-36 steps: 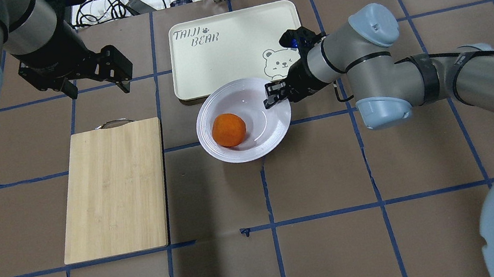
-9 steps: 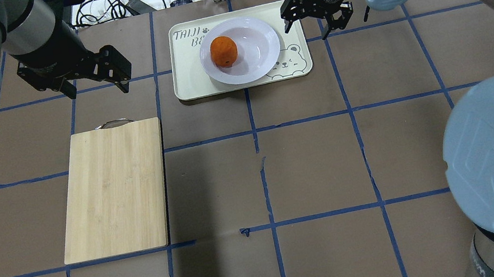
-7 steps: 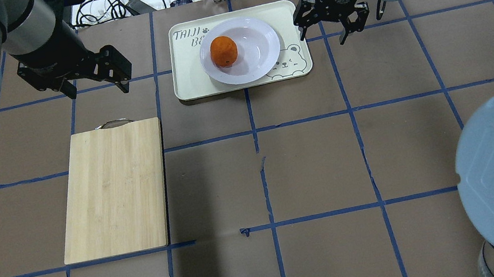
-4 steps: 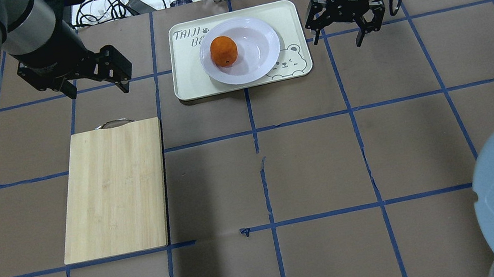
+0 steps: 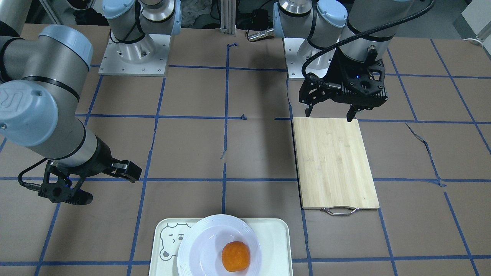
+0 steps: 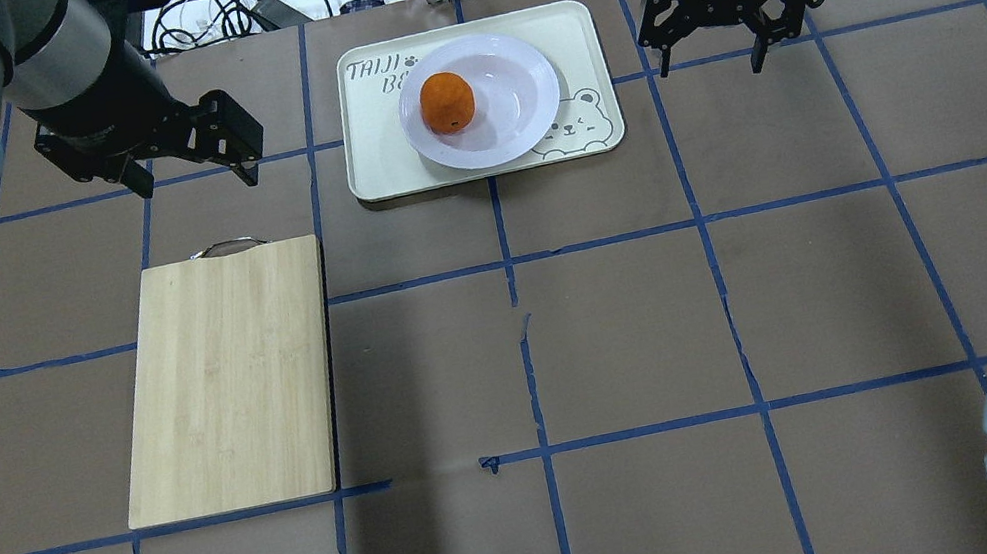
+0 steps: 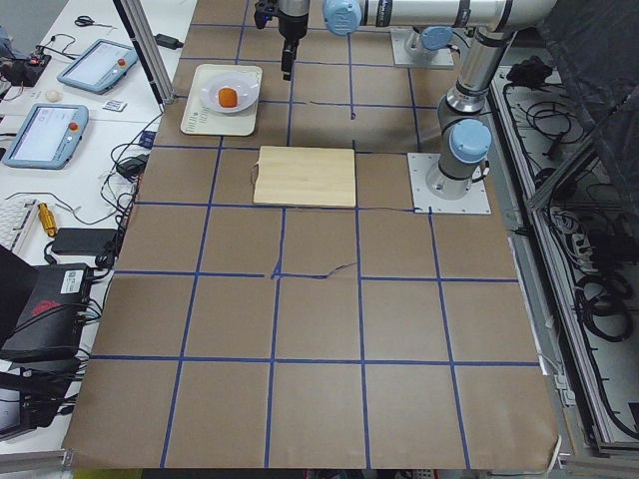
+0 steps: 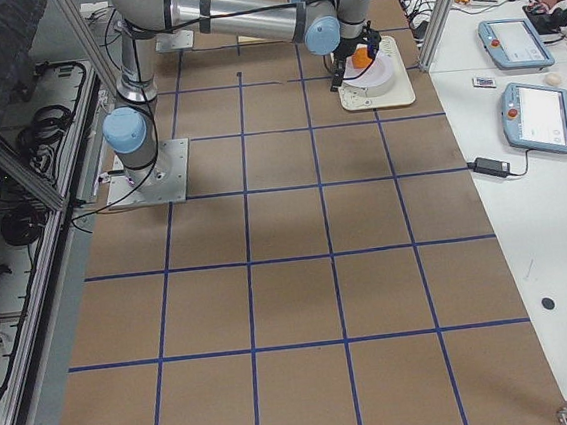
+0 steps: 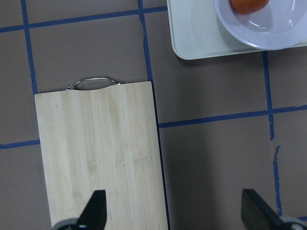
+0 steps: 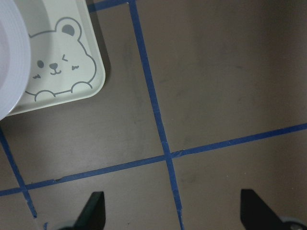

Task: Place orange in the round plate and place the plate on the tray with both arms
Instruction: 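Open the right gripper and lift it away from the bowl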

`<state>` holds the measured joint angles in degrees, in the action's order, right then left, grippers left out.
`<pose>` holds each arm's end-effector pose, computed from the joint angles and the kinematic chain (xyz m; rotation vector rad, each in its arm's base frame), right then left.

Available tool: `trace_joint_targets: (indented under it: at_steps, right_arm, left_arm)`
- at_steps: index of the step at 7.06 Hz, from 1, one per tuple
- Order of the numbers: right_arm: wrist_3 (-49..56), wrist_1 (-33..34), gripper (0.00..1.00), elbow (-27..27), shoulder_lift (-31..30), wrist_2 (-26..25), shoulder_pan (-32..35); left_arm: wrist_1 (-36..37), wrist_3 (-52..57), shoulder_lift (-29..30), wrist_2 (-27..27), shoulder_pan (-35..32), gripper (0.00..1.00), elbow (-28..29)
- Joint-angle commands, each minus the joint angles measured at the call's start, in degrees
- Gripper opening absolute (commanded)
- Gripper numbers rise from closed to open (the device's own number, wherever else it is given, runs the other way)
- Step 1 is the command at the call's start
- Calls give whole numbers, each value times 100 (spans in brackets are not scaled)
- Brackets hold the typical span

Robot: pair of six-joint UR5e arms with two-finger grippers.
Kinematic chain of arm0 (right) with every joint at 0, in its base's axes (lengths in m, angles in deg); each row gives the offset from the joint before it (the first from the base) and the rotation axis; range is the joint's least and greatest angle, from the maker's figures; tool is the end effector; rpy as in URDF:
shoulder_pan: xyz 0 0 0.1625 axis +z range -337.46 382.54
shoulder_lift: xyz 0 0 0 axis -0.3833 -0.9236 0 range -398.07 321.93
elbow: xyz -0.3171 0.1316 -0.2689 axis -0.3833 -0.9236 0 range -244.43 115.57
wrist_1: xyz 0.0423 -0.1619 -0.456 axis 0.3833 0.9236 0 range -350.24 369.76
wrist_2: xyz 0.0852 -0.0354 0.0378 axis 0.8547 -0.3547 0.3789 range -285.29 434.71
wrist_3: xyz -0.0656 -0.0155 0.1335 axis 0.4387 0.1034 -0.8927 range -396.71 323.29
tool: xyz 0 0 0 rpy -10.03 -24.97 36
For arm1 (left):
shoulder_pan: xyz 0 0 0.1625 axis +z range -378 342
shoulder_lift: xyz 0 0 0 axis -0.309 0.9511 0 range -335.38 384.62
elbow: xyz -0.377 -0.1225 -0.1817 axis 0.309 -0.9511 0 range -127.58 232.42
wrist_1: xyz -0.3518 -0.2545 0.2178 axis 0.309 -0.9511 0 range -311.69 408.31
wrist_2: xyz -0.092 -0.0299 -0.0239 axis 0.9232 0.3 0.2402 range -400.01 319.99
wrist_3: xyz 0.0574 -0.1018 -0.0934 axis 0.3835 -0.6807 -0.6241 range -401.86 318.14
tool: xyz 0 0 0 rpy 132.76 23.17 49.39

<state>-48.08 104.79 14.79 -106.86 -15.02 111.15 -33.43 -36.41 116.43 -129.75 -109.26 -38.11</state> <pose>0.1170 -0.7053 0.3262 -0.3485 -3.1151 -0.1481 -0.1472 -0.5919 0.4408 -0.1841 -3.1312 0.1628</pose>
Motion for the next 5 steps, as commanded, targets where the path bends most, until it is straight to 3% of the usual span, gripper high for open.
trace_joint_targets:
  at_steps: [1, 5]
  right_arm:
    - [-41, -299, 100, 40, -667, -124, 33]
    - [-41, -590, 100, 155, -872, -97, 437]
  left_arm:
    - [0, 0, -5, 0, 3, 100, 0]
    - [0, 0, -5, -9, 3, 100, 0]
